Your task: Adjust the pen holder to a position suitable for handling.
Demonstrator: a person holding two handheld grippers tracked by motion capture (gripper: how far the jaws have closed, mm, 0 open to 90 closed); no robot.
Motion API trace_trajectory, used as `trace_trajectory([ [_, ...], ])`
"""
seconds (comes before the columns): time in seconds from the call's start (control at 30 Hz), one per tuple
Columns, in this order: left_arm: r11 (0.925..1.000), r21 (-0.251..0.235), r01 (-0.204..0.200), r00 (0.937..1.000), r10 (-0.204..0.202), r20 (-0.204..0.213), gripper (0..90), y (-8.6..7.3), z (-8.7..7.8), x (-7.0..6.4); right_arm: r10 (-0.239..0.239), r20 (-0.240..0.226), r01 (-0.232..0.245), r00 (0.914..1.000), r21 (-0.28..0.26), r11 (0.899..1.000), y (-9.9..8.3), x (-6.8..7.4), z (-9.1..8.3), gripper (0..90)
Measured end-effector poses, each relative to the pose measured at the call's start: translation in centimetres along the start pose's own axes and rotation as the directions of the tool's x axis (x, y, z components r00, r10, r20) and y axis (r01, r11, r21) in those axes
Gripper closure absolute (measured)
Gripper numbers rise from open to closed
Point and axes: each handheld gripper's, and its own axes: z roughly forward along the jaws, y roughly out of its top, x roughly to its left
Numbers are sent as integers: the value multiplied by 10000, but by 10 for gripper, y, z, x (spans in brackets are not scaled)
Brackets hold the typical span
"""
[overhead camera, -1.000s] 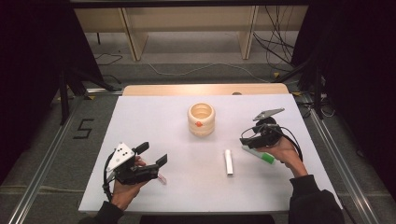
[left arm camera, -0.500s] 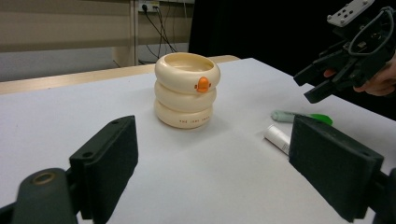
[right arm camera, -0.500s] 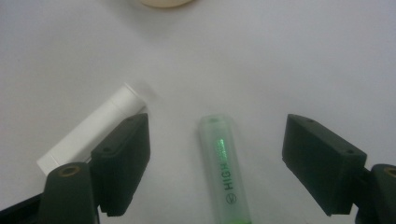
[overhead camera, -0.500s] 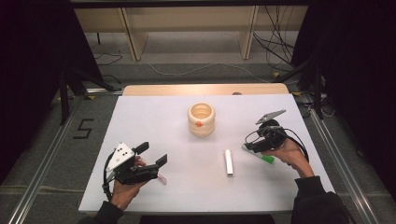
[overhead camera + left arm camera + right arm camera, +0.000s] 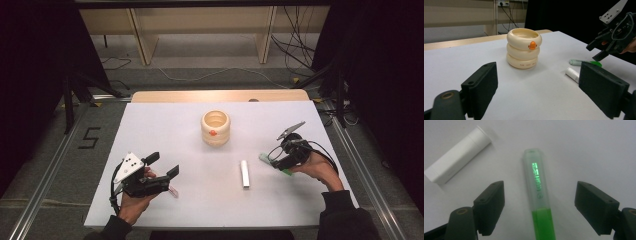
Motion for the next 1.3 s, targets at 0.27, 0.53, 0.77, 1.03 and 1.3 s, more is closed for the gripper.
trace_trajectory([
  [0.27, 9999, -28, 98, 10000, -98, 0, 154, 0, 1, 0, -263, 202, 246, 9995, 793, 9966, -3, 1, 8, 266],
  [0.53, 10000, 69, 51, 10000, -51, 29, 154, 1, 3, -1, -478, 189, 451, 9987, 1252, 9911, -5, -1, 15, 298],
  [0.77, 9999, 108, 124, 9999, -125, 57, 154, 0, 3, -1, -585, 48, 570, 9983, 1595, 9856, -7, -4, 19, 342],
  [1.03, 9999, 146, 46, 10000, -47, 73, 154, 0, 3, -2, -578, -92, 585, 9983, 1987, 9783, -8, -5, 21, 401],
  [1.3, 9999, 129, 56, 10000, -57, 68, 154, 0, 3, -1, -612, -205, 642, 9979, 2194, 9735, -8, -6, 23, 450],
])
